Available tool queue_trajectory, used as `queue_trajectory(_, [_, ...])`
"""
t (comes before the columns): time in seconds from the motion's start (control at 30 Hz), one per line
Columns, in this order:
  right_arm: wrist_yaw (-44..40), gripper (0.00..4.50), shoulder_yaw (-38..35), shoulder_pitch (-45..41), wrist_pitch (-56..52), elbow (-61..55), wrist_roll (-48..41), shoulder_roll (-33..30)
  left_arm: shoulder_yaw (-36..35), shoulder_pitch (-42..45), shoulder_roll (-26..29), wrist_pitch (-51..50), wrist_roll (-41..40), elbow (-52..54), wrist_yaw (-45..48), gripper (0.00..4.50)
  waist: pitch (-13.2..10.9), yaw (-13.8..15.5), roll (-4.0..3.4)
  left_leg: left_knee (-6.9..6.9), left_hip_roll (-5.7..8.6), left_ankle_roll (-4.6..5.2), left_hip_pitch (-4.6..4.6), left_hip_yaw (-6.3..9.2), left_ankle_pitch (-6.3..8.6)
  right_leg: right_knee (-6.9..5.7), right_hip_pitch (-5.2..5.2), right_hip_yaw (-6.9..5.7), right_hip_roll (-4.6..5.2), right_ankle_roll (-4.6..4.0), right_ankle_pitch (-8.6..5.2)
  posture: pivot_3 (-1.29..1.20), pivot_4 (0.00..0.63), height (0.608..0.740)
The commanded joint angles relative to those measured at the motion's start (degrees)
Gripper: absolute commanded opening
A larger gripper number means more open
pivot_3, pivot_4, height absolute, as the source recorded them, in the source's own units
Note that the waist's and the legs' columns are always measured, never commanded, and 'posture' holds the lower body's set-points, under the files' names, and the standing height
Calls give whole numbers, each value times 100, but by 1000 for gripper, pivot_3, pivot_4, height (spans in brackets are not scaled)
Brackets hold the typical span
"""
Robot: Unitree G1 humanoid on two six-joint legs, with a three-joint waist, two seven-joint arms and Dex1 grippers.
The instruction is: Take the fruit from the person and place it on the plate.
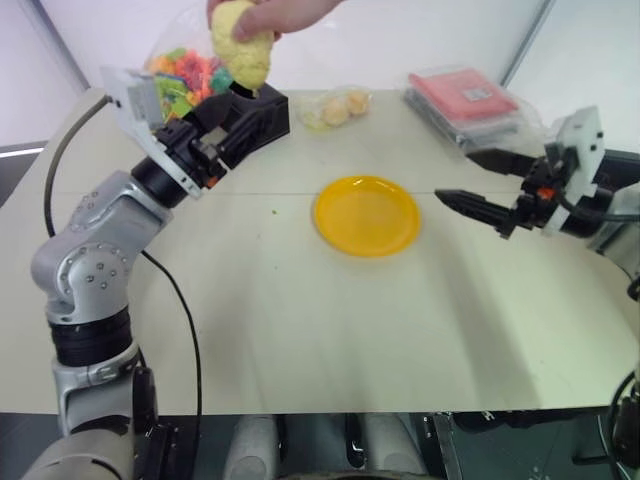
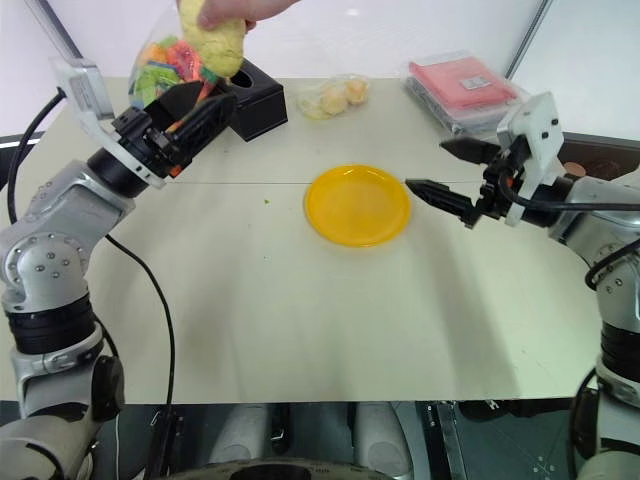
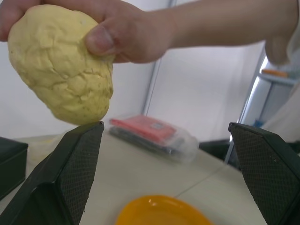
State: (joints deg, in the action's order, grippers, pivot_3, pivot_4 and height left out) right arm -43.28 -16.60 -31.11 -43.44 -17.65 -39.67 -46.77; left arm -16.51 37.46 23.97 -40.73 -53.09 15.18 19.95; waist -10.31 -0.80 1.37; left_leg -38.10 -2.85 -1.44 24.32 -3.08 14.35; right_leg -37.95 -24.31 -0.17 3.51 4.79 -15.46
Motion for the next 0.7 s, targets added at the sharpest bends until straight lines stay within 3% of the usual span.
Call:
queue_trajectory(0.03, [210,4381,32,-241,44,-201,-98,142,-6,56,-71,187,134,-72,-68,4500,0,12,0,0,-1,0,1,4,0,-1,0,-1,-2,0,0,0,150,731])
queue_trajectory(0.7, [129,4381,178,-207,-132,-496,-578,330,316,651,-432,1182,1414,-966,-101,4500,0,131,1,-4,3,-1,6,1,0,0,-1,-3,3,0,0,0,150,731])
